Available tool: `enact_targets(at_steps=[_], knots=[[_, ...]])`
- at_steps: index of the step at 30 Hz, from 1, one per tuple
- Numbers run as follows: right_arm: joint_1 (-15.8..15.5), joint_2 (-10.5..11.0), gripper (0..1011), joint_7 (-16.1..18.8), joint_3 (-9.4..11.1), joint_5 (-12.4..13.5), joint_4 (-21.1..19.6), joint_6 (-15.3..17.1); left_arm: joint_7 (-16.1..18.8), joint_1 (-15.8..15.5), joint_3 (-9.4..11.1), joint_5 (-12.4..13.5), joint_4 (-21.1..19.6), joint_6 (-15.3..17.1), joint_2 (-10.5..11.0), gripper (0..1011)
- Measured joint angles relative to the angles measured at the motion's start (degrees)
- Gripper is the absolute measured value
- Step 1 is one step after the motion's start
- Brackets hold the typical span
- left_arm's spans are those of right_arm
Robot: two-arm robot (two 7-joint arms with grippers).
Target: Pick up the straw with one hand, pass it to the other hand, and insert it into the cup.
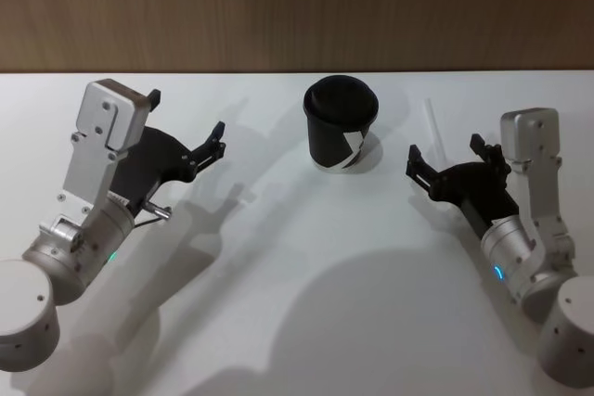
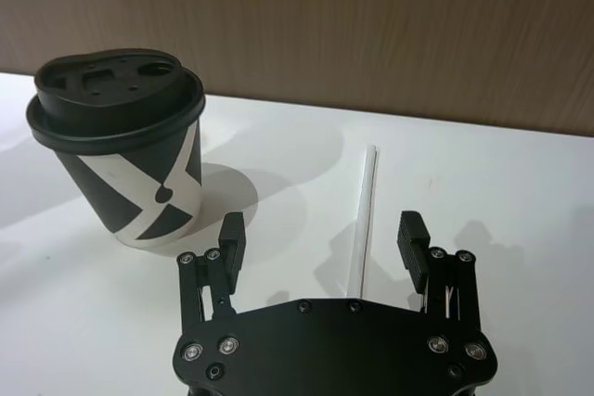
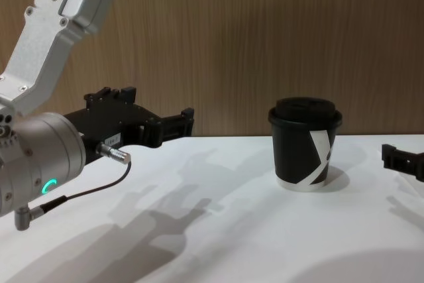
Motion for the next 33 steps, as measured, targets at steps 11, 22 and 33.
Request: enact_targets(at_steps=[11, 22, 33], knots=[[0.43, -1.09, 1001, -1.2, -0.21, -1.41, 0.81, 1.21, 0.0, 0.0, 0.0, 0.0, 0.0, 0.0, 0.0, 1000], [0.42, -1.93, 1001, -1.37, 0.45, -1.46, 0.44, 3.35, 0.0, 0.0, 0.0, 0.0, 0.0, 0.0, 0.0, 1001], [0.13, -2.28, 1001, -0.98, 1.24, -1.05, -0.41, 5.6, 0.0, 0.0, 0.0, 0.0, 0.0, 0.0, 0.0, 1001]])
